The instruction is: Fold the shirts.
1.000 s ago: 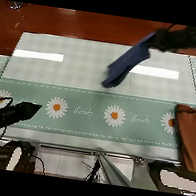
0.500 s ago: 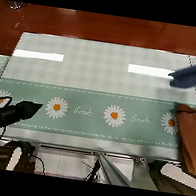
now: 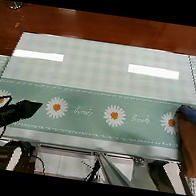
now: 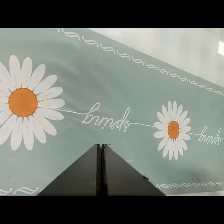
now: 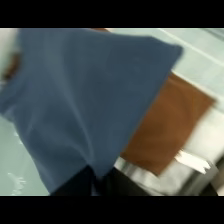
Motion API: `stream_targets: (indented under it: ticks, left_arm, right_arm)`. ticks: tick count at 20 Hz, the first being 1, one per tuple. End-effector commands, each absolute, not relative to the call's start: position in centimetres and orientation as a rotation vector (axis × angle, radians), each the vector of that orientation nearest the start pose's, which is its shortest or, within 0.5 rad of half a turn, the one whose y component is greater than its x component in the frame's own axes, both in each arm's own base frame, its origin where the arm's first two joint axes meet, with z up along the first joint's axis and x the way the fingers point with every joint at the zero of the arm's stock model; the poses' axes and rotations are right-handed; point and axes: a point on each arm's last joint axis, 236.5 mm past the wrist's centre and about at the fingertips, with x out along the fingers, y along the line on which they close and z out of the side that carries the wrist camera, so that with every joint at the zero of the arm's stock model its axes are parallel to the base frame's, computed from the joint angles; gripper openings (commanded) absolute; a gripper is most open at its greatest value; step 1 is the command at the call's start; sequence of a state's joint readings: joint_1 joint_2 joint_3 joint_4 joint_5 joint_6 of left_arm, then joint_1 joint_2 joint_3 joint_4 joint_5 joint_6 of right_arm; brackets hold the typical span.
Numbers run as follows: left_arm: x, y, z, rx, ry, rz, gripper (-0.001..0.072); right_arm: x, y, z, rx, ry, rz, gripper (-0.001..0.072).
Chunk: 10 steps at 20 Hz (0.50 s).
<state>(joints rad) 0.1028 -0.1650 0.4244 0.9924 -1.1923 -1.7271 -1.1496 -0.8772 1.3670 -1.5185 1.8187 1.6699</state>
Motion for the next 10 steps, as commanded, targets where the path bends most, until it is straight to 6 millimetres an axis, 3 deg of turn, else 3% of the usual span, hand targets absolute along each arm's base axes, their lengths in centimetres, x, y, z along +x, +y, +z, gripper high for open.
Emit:
stream_targets:
  ticks: [1, 3, 5, 6, 7, 8, 10]
  left_arm:
    - [19.1, -10.3, 5.9, -0.568, 0.908, -0.281, 0.0019]
    - [19.9, -10.1, 5.8, -0.58, 0.907, -0.269, 0.0019]
    - [21.8, -11.3, 6.7, -0.614, 0.862, -0.334, 0.0018]
    - [23.1, -12.4, 7.9, -0.646, 0.821, -0.398, 0.0017]
    - [24.5, -13.0, 9.3, -0.651, 0.786, -0.452, 0.0017]
    - [26.4, -13.0, 11.0, -0.641, 0.765, -0.465, 0.0016]
    - [30.4, -12.3, 15.4, -0.583, 0.73, -0.475, 0.0016]
  right_arm:
    - [5.3, -18.3, 13.4, 0.944, 1.201, -1.143, 0.0625]
    - [8.2, -18.8, 13.2, 0.959, 1.13, -1.046, 0.0604]
    - [14.1, -18.9, 13.8, 0.979, 1.002, -0.859, 0.044]
    - [18.6, -18.3, 14.8, 0.973, 0.913, -0.694, 0.0079]
    - [23.7, -16.9, 16.7, 0.925, 0.814, -0.492, 0.0016]
    - [28.7, -14.5, 19.1, 0.903, 0.705, -0.302, 0.0016]
    - [36.1, -8.0, 23.2, 0.762, 0.567, 0.003, 0.0016]
